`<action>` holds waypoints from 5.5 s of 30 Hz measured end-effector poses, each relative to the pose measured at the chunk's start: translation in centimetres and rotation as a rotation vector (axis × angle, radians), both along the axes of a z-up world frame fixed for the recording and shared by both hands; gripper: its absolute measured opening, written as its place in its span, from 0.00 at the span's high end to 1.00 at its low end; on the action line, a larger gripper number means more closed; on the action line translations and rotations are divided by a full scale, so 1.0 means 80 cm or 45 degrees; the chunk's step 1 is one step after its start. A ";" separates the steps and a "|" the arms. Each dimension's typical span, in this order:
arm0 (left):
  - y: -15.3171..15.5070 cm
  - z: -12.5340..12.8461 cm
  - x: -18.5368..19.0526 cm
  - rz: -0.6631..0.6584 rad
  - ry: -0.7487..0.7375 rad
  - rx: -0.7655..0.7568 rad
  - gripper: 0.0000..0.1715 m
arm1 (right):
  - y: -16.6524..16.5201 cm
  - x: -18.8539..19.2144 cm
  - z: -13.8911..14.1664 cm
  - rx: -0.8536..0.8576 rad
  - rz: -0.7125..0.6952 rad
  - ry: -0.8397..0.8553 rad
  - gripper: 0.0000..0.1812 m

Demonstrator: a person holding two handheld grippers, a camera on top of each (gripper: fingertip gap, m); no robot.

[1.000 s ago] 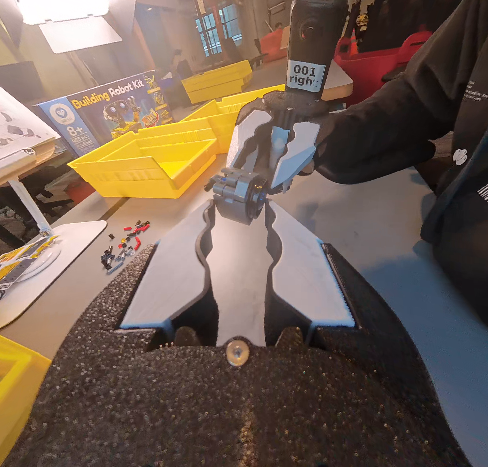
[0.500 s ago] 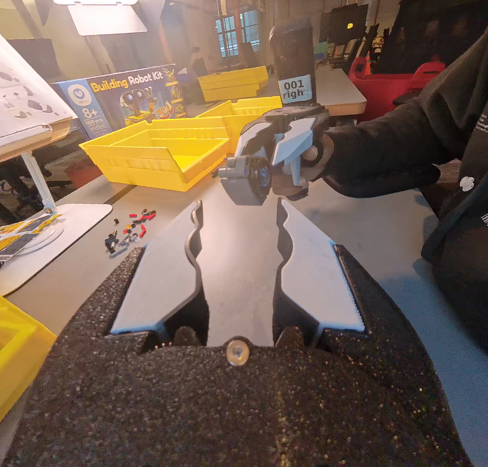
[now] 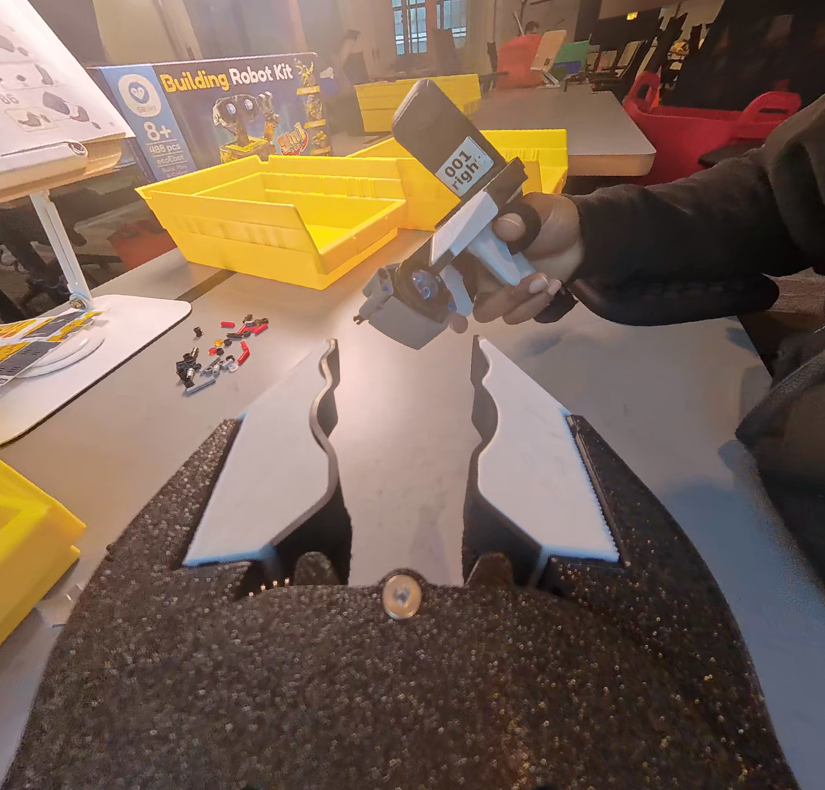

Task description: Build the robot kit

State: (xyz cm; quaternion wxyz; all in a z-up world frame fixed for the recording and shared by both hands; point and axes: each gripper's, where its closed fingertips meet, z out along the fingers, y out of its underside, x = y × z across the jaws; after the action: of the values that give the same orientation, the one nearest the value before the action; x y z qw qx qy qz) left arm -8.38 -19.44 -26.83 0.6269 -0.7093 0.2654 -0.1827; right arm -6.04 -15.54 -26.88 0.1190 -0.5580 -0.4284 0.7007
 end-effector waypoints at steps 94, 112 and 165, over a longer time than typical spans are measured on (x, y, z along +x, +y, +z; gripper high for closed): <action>0.028 -0.107 0.049 -0.179 0.145 -0.658 0.74 | 0.000 0.010 -0.117 1.062 0.096 -0.494 0.69; 0.043 -0.069 0.011 0.033 0.191 -0.396 0.68 | 0.009 0.031 -0.096 1.271 0.138 -0.408 0.66; 0.074 -0.021 -0.029 0.296 0.026 -0.153 0.58 | 0.041 0.006 -0.063 1.238 -0.167 -0.166 0.81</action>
State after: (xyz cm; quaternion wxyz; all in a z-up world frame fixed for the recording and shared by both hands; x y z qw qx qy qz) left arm -10.74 -13.52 -28.54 0.5976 -0.7734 0.1764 -0.1169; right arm -5.54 -12.24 -31.89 0.3823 -0.5065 -0.6761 0.3744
